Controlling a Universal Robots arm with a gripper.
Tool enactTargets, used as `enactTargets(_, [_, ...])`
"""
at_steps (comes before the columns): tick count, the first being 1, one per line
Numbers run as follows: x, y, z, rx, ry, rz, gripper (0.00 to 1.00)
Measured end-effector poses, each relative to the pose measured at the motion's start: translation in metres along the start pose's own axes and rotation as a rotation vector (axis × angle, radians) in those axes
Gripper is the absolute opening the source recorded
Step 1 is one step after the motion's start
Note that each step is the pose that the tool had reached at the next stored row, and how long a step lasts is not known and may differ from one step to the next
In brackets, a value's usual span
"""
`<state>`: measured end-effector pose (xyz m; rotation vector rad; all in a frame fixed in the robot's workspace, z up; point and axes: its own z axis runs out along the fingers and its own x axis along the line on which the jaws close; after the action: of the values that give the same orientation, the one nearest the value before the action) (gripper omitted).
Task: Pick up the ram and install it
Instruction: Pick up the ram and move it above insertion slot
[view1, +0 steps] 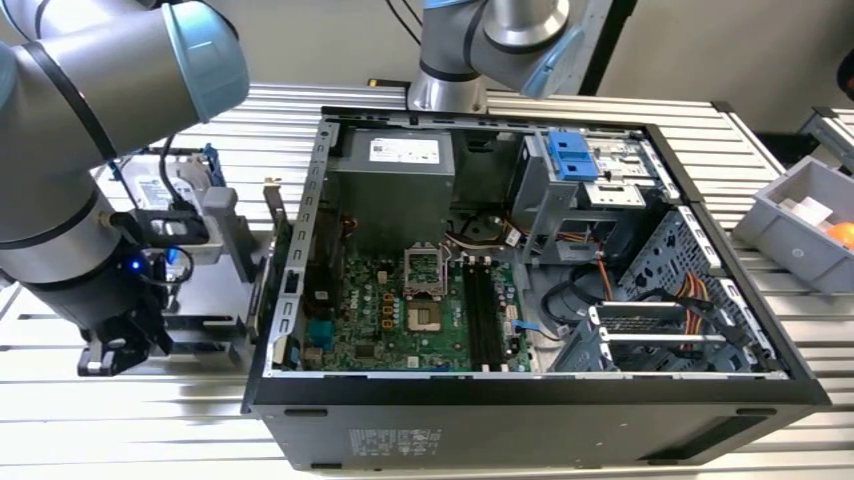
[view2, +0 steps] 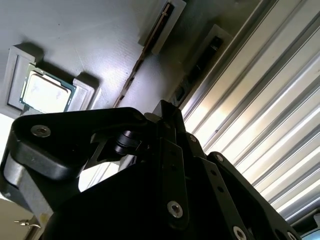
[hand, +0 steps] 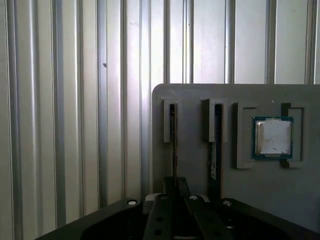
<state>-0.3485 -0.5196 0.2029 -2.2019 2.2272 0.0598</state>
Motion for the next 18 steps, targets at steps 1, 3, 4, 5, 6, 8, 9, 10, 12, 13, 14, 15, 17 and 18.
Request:
enactTargets(1, [0.0, 0.0, -0.0009, 0.0001, 0.0, 0.0, 0.0])
enactTargets(3, [-0.0001, 0.0001, -0.0025, 0.0001, -0.0001, 0.0, 0.0])
enactTargets(4, [-0.0001, 0.0001, -0.0033, 0.0001, -0.0001, 0.0, 0.0])
enactTargets(5, [-0.0002, 0.0001, -0.004, 0.0001, -0.0001, 0.0, 0.0])
enactTargets(6, [-0.0001, 0.0001, -0.0048, 0.0, 0.0001, 0.0, 0.0])
enactTargets(8, [-0.0002, 0.0001, -0.0064, 0.0001, 0.0001, 0.0, 0.0])
enactTargets(9, [-0.0002, 0.0002, -0.0075, 0.0001, 0.0001, 0.0, 0.0])
enactTargets(10, [-0.0003, 0.0002, -0.0085, 0.0, 0.0001, 0.0, 0.0])
enactTargets(12, [-0.0003, 0.0002, -0.0101, 0.0002, -0.0001, 0.0, 0.0])
enactTargets(13, [-0.0004, 0.0002, -0.0109, 0.0001, 0.0, 0.0, 0.0])
enactTargets(14, [-0.0004, 0.0002, -0.0117, 0.0001, 0.0, 0.0, 0.0])
enactTargets(15, [-0.0004, 0.0003, -0.0126, 0.0001, 0.0, 0.0, 0.0])
enactTargets(17, [-0.0005, 0.0003, -0.0145, 0.0002, 0.0, 0.0, 0.0])
enactTargets(18, [-0.0005, 0.0003, -0.0154, 0.0001, 0.0, 0.0, 0.0])
